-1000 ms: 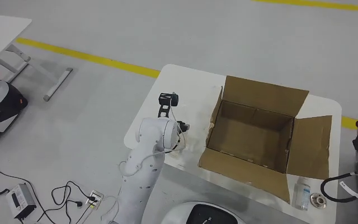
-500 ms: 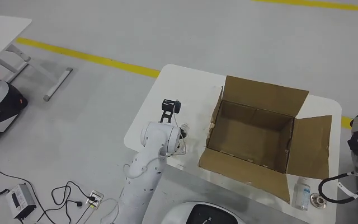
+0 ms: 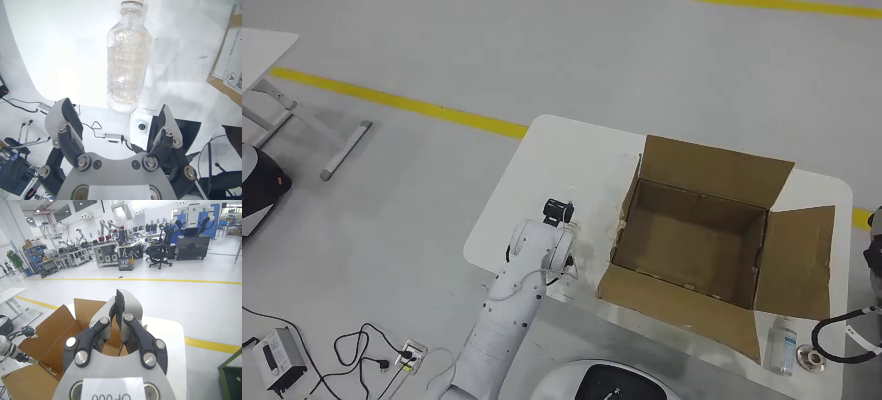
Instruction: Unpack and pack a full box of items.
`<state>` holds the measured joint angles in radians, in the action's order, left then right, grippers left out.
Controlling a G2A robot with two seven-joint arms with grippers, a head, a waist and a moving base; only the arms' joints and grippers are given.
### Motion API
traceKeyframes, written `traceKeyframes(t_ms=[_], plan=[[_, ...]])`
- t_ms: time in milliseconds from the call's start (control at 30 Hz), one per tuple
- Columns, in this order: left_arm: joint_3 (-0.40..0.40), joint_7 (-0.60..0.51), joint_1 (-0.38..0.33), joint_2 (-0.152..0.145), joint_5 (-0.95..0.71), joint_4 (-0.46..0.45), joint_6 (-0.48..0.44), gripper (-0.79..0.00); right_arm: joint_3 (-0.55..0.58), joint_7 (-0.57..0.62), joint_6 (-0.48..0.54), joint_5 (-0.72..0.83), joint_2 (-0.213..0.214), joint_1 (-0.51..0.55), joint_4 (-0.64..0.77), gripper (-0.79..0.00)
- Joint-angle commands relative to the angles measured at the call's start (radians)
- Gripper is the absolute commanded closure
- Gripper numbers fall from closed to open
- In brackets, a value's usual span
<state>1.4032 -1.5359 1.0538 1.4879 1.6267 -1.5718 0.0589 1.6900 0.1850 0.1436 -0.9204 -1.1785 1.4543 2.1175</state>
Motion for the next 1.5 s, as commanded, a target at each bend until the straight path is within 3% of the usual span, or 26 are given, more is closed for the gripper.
traceKeyframes(t_ms=[0, 567, 633, 767, 933, 1067, 1200, 1467], plan=[[-0.009, 0.000, -0.016, 0.001, 0.040, 0.033, 0.014, -0.785, 0.000, 0.000, 0.000, 0.000, 0.000, 0.000, 0.000, 0.000], [0.051, 0.017, -0.128, 0.002, -0.133, 0.252, 0.026, -0.785, 0.000, 0.000, 0.000, 0.000, 0.000, 0.000, 0.000, 0.000], [0.050, 0.030, -0.136, 0.000, -0.130, 0.265, 0.019, -0.785, 0.000, 0.000, 0.000, 0.000, 0.000, 0.000, 0.000, 0.000], [0.048, 0.046, -0.143, -0.002, -0.140, 0.291, 0.015, -0.714, 0.000, 0.000, 0.000, 0.000, 0.000, 0.000, 0.000, 0.000], [0.043, 0.064, -0.153, -0.004, -0.143, 0.328, 0.017, -0.742, 0.000, 0.000, 0.000, 0.000, 0.000, 0.000, 0.000, 0.000], [0.041, 0.074, -0.163, -0.006, -0.150, 0.355, 0.017, -0.711, 0.000, 0.000, 0.000, 0.000, 0.000, 0.000, 0.000, 0.000], [0.042, 0.086, -0.171, -0.008, -0.157, 0.376, 0.015, -0.785, 0.000, 0.000, 0.000, 0.000, 0.000, 0.000, 0.000, 0.000], [0.041, 0.098, -0.188, -0.014, -0.169, 0.419, 0.007, -0.742, 0.000, 0.000, 0.000, 0.000, 0.000, 0.000, 0.000, 0.000]])
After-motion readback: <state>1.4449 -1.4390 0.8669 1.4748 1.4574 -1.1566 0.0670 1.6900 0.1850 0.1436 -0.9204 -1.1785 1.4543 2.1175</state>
